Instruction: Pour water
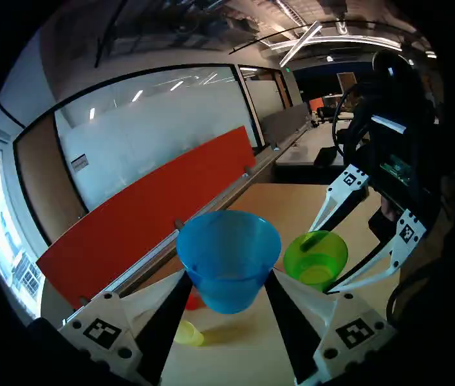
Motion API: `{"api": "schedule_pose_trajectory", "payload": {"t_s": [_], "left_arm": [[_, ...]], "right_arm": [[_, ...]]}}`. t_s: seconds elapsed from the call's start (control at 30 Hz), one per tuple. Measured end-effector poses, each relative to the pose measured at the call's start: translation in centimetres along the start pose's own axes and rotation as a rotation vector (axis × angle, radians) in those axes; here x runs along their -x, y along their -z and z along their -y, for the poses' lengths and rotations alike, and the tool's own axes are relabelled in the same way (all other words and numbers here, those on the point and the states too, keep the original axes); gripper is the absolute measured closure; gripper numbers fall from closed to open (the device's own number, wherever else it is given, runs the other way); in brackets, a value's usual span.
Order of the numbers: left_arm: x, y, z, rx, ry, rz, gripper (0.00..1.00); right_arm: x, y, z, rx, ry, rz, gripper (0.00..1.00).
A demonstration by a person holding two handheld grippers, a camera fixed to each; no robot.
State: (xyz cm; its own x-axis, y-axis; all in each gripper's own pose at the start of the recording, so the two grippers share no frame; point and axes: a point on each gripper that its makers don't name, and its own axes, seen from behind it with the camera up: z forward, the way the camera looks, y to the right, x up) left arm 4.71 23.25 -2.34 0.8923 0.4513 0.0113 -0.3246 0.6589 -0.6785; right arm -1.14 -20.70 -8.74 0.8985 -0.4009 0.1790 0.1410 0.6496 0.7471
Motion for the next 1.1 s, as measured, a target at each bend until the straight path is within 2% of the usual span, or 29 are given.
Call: {"api": "schedule_pose_trajectory", "payload": {"t_s": [0.17, 0.3, 0.47, 0.53, 0.7, 0.97, 1.1], "left_arm": [[0.5, 0.3, 0.0, -0.003, 0.051, 0.003, 0.23], [1.0, 0.6, 0.1, -0.008, 0.120, -0.002, 0.23], [2.0, 1.0, 0.8, -0.049, 0.205, -0.010, 0.23], [2.6, 1.1, 1.0, -0.064, 0.224, -0.008, 0.23], [4.2, 1.6, 1.5, -0.097, 0.257, 0.007, 0.23], [8.0, 2.4, 2.4, -0.154, 0.357, 0.046, 0.23], [10.0, 2.8, 2.9, -0.188, 0.374, 0.067, 0.23]], "right_arm": [[0.0, -0.1, 0.1, -0.002, 0.000, -0.001, 0.12], [-0.1, -0.2, 0.1, -0.003, -0.001, -0.002, 0.12], [0.0, -0.4, 0.2, -0.003, -0.005, -0.001, 0.12], [0.0, -0.4, 0.2, -0.002, -0.008, 0.002, 0.12], [0.3, -0.7, 0.1, 0.002, -0.017, 0.007, 0.12], [1.2, -1.1, -0.5, 0.024, -0.037, 0.018, 0.12], [1.7, -1.3, -1.0, 0.038, -0.046, 0.023, 0.12]]}}
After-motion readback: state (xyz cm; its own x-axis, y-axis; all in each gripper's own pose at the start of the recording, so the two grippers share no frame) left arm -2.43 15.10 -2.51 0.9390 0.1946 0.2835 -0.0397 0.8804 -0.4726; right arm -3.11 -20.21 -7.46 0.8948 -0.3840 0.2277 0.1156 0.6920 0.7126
